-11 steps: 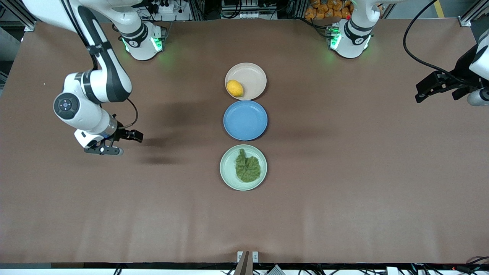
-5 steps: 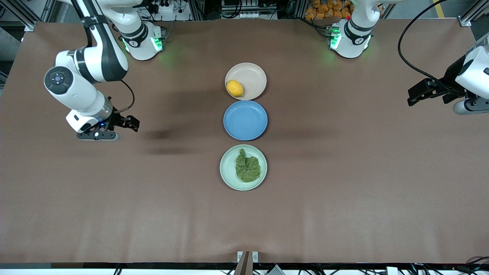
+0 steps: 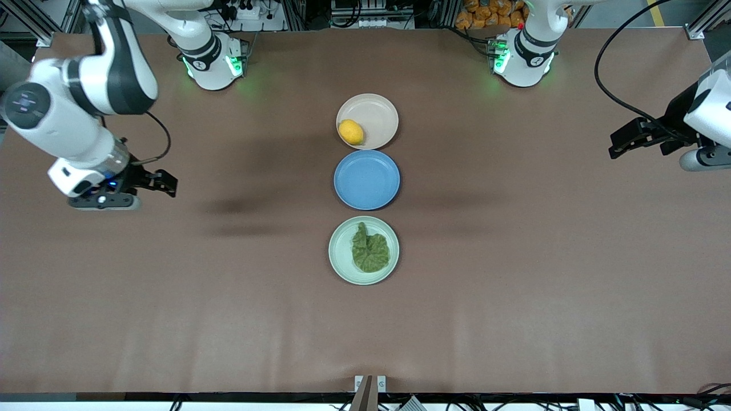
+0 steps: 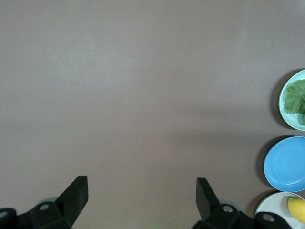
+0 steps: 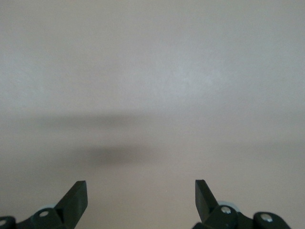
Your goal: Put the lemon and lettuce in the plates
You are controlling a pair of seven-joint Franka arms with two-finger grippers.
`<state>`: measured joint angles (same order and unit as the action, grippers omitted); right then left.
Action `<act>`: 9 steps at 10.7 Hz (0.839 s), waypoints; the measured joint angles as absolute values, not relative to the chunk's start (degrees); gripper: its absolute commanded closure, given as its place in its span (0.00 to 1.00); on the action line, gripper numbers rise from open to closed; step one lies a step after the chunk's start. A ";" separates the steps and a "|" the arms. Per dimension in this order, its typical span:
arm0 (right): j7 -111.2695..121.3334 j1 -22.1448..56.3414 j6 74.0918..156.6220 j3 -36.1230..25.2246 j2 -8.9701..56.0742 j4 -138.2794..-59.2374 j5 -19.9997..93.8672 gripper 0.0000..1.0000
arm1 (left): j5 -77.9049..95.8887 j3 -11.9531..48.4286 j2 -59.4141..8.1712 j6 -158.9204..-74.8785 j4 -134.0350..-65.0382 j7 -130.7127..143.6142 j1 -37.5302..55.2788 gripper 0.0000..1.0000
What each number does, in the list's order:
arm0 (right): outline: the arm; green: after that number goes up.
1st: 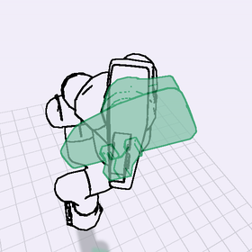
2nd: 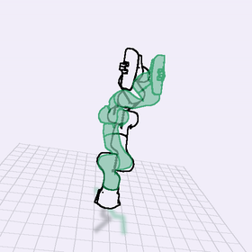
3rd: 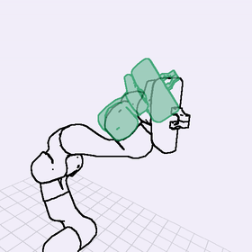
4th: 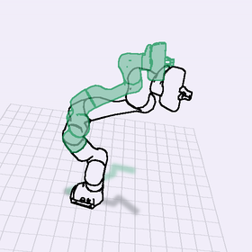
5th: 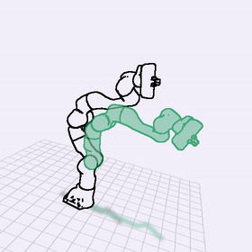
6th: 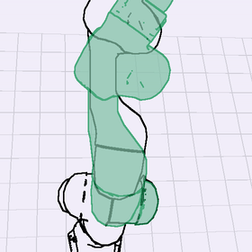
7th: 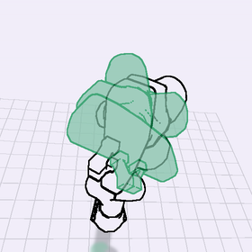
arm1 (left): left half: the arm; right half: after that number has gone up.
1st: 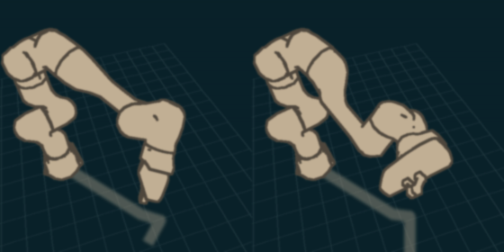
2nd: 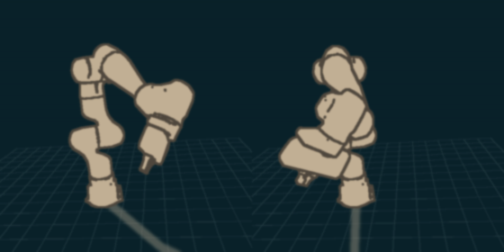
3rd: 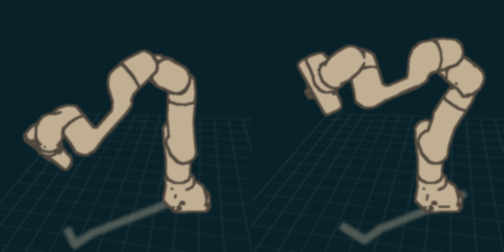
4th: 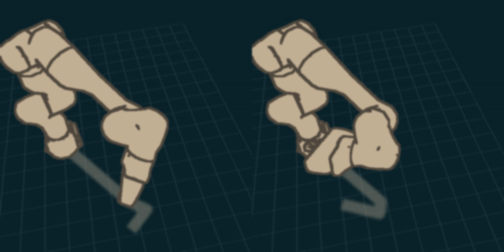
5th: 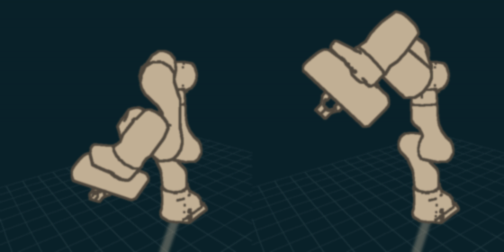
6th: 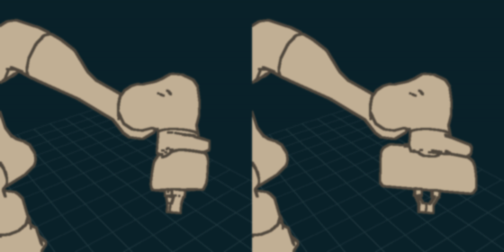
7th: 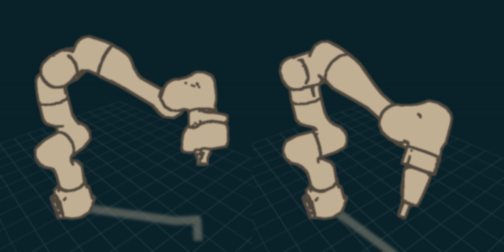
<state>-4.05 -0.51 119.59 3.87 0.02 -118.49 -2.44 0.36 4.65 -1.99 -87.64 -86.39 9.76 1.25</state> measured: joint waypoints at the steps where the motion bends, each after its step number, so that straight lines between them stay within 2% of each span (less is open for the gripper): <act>1: -4.04 -0.51 115.77 3.91 -0.16 -114.69 -2.45 0.00 | 0.36 4.81 -1.58 -87.64 -86.41 9.76 1.25 0.00; 6: -1.78 -0.53 97.78 3.89 -1.20 -98.52 -2.42 0.00 | 0.36 5.69 -0.15 -87.65 -86.50 9.76 1.23 0.00; 9: 1.73 -1.26 94.75 3.68 -1.38 -94.24 -0.78 0.00 | 0.36 6.24 -0.05 -87.65 -86.63 9.76 1.21 0.00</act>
